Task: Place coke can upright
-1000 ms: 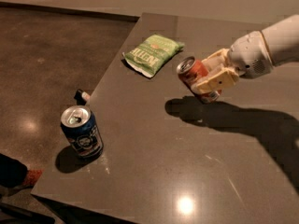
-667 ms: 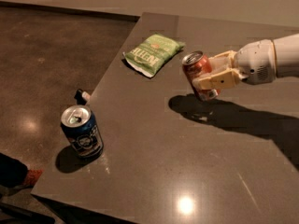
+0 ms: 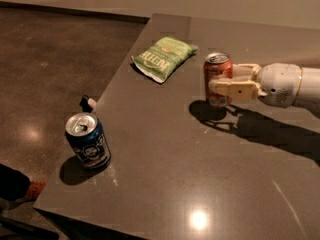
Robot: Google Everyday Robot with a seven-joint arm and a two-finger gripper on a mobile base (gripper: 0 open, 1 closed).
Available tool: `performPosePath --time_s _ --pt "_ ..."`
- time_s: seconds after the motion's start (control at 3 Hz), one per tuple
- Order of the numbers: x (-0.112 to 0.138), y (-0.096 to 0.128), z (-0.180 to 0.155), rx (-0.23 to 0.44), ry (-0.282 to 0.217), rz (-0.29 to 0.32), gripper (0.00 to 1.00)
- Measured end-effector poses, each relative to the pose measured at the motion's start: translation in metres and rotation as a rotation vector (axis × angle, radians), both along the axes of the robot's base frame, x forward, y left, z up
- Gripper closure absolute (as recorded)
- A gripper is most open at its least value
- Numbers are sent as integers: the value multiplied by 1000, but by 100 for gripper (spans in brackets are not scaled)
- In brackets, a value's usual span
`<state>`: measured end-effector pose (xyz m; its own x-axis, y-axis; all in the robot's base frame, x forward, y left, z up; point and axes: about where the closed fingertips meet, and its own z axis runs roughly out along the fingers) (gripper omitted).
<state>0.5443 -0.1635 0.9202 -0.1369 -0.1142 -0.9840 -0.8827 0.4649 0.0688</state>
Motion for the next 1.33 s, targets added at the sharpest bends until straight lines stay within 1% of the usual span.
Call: performPosePath --time_s 0.33,0.67,1.0,1.33 --pt "-2 -6 -7 80 -41 -40 100" --pt "-5 -10 -15 119 -60 -69 82" --pt "-8 -12 -21 146 -84 -92 51" --pt "-9 -13 -25 147 -100 -116 28"
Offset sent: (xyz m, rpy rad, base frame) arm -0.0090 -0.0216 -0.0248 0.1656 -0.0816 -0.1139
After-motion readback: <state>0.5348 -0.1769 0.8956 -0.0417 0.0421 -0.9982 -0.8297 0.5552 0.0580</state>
